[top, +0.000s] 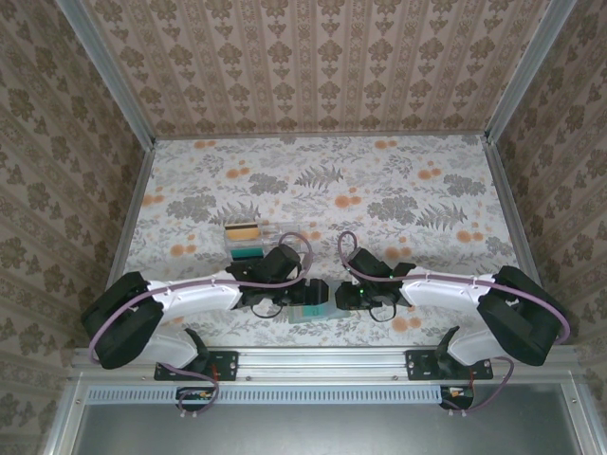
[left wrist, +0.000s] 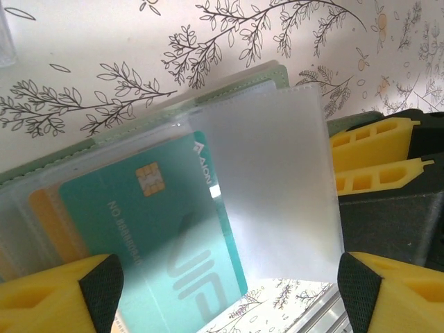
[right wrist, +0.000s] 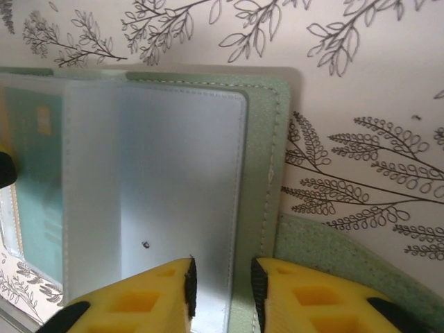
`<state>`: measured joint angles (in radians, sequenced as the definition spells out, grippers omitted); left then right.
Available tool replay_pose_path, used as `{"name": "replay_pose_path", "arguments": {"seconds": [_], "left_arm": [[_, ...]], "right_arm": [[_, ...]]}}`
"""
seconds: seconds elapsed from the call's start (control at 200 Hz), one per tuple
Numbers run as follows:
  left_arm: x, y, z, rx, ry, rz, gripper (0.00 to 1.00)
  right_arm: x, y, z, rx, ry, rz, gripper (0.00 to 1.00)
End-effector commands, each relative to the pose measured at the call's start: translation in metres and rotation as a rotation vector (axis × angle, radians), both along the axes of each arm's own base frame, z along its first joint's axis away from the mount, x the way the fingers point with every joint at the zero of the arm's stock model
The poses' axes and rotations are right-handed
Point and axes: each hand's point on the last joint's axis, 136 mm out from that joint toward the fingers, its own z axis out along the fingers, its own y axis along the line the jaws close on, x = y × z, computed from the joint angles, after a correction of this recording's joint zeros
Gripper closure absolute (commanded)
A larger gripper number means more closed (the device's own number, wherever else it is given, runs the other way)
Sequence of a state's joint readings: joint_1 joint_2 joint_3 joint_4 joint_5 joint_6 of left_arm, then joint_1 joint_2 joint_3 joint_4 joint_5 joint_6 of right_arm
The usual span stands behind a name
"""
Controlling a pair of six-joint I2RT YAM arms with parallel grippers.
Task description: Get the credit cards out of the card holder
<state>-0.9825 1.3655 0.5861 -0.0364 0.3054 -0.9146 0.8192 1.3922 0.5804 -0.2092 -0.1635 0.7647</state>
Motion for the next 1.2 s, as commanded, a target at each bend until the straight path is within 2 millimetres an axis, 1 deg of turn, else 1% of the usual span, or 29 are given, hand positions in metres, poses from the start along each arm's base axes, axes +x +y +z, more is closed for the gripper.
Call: {"name": "replay_pose_path", "arguments": {"seconds": [0.0, 0.065, 0.1, 0.17, 0.25, 0.305, 0.385, 0.485, 0.54, 0.58, 0.65, 0.67, 0.745, 0.82, 0.915, 0.955, 0.965, 0.995, 1.195], "left_arm": [[0.000, -0.010, 0.017, -0.040, -0.031, -0.032, 0.12], [0.000, -0.010, 0.020, -0.045, -0.036, -0.036, 0.10], [0.001, -0.009, 0.022, -0.043, -0.040, -0.034, 0.10], [0.003, -0.004, 0.026, -0.025, -0.053, -0.020, 0.11], [0.005, 0.004, 0.029, -0.015, -0.065, 0.002, 0.14], [0.005, 0.013, 0.029, -0.008, -0.071, 0.021, 0.16], [0.004, 0.026, 0.022, 0.008, -0.059, 0.053, 0.29], [0.001, 0.037, 0.010, 0.030, -0.039, 0.082, 0.57], [0.000, 0.040, 0.006, 0.039, -0.031, 0.088, 0.71], [-0.001, 0.041, 0.002, 0.048, -0.023, 0.092, 0.77], [-0.001, 0.041, -0.004, 0.054, -0.016, 0.096, 0.92], [-0.001, 0.041, -0.006, 0.056, -0.013, 0.095, 0.94], [-0.001, 0.040, -0.013, 0.071, 0.003, 0.091, 0.97], [-0.003, 0.038, -0.020, 0.086, 0.024, 0.086, 1.00], [-0.004, 0.037, -0.026, 0.099, 0.037, 0.081, 1.00], [-0.004, 0.036, -0.028, 0.104, 0.040, 0.082, 1.00], [-0.005, 0.036, -0.028, 0.105, 0.041, 0.080, 1.00], [-0.005, 0.036, -0.029, 0.108, 0.043, 0.079, 1.00], [-0.008, 0.038, -0.034, 0.132, 0.062, 0.074, 1.00]], "right_arm": [[-0.007, -0.021, -0.007, -0.078, 0.001, -0.025, 0.63], [-0.005, -0.024, -0.003, -0.080, -0.011, -0.036, 0.61], [-0.004, -0.026, 0.000, -0.078, -0.019, -0.043, 0.60], [0.000, -0.031, 0.008, -0.070, -0.034, -0.060, 0.59], [0.005, -0.034, 0.023, -0.042, -0.064, -0.076, 0.59], [0.009, -0.031, 0.036, -0.011, -0.094, -0.076, 0.59], [0.013, -0.021, 0.054, 0.064, -0.131, -0.063, 0.62], [0.013, 0.001, 0.068, 0.170, -0.128, -0.024, 0.67], [0.013, 0.011, 0.071, 0.212, -0.109, -0.003, 0.71], [0.013, 0.018, 0.071, 0.235, -0.092, 0.011, 0.73], [0.013, 0.029, 0.069, 0.271, -0.070, 0.026, 0.79], [0.013, 0.032, 0.069, 0.279, -0.064, 0.030, 0.79], [0.013, 0.040, 0.063, 0.299, -0.037, 0.037, 0.82], [0.013, 0.046, 0.057, 0.312, -0.012, 0.040, 0.83], [0.013, 0.050, 0.049, 0.314, 0.010, 0.041, 0.82], [0.013, 0.052, 0.049, 0.325, 0.011, 0.041, 0.82], [0.013, 0.052, 0.043, 0.312, 0.025, 0.038, 0.82], [0.013, 0.053, 0.038, 0.310, 0.037, 0.038, 0.82], [0.014, 0.060, 0.025, 0.311, 0.076, 0.040, 0.82]]}}
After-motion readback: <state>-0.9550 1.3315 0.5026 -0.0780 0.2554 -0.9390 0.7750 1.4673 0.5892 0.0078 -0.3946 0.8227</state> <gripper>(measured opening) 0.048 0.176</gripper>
